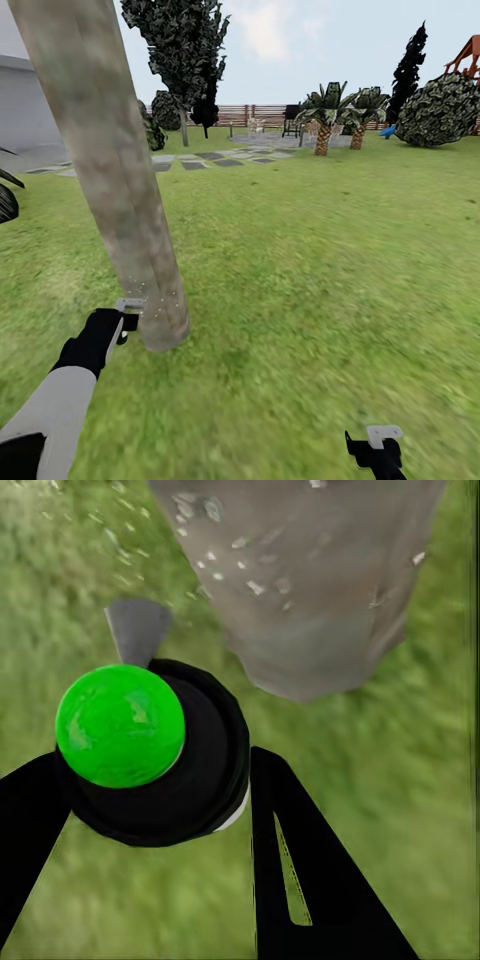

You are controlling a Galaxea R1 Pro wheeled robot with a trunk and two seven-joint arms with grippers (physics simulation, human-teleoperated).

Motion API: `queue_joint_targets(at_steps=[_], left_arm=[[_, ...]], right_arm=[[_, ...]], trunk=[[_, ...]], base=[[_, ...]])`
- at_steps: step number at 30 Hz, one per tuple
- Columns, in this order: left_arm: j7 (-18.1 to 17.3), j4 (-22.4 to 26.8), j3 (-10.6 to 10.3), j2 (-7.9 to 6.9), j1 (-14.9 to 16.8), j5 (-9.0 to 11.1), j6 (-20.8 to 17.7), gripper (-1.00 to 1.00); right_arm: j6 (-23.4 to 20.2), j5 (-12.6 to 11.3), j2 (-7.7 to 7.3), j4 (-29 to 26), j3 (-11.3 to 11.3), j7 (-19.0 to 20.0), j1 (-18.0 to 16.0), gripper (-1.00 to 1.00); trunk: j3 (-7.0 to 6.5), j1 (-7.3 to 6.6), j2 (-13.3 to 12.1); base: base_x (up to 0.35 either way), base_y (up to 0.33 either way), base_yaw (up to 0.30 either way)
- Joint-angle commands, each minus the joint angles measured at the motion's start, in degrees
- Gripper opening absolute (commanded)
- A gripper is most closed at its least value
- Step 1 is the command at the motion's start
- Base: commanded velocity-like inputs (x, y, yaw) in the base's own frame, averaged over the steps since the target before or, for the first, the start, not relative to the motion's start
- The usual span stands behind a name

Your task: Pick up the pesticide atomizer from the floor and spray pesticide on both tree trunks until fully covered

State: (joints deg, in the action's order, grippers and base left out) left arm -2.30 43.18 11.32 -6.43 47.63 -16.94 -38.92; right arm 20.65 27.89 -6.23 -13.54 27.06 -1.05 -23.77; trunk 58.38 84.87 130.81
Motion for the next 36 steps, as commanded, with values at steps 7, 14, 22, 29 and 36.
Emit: queue_joint_targets(at_steps=[7,14,22,29,36], left_arm=[[0.0,0.0,-0.2,-0.07,-0.1,-0.2,0.1,-1.00],[0.0,0.0,-0.2,-0.14,0.0,-0.2,0.0,-1.00],[0.1,0.7,-0.1,-0.29,0.0,-0.2,0.0,-1.00],[0.1,0.8,0.2,-0.69,0.0,-0.2,0.0,-1.00],[2.3,0.8,0.4,-0.89,-0.1,-0.2,-0.1,-1.00]], right_arm=[[0.0,0.0,-0.01,0.0,0.0,0.0,0.0,1.00],[0.0,0.0,-0.01,0.0,0.0,0.0,0.0,1.00],[0.0,0.1,-0.01,0.0,0.0,0.0,0.0,1.00],[0.0,0.0,0.05,0.0,0.0,0.1,0.0,1.00],[0.0,0.1,0.08,0.0,-0.1,0.1,0.0,1.00]], trunk=[[0.00,0.00,0.0],[0.00,0.00,0.0],[0.00,0.00,0.0],[0.00,0.00,0.0],[0.00,0.00,0.0]], base=[[0.135,-0.244,0.000],[0.081,-0.268,0.000],[0.061,-0.269,0.000],[0.002,-0.270,0.054],[0.077,-0.262,0.271]])
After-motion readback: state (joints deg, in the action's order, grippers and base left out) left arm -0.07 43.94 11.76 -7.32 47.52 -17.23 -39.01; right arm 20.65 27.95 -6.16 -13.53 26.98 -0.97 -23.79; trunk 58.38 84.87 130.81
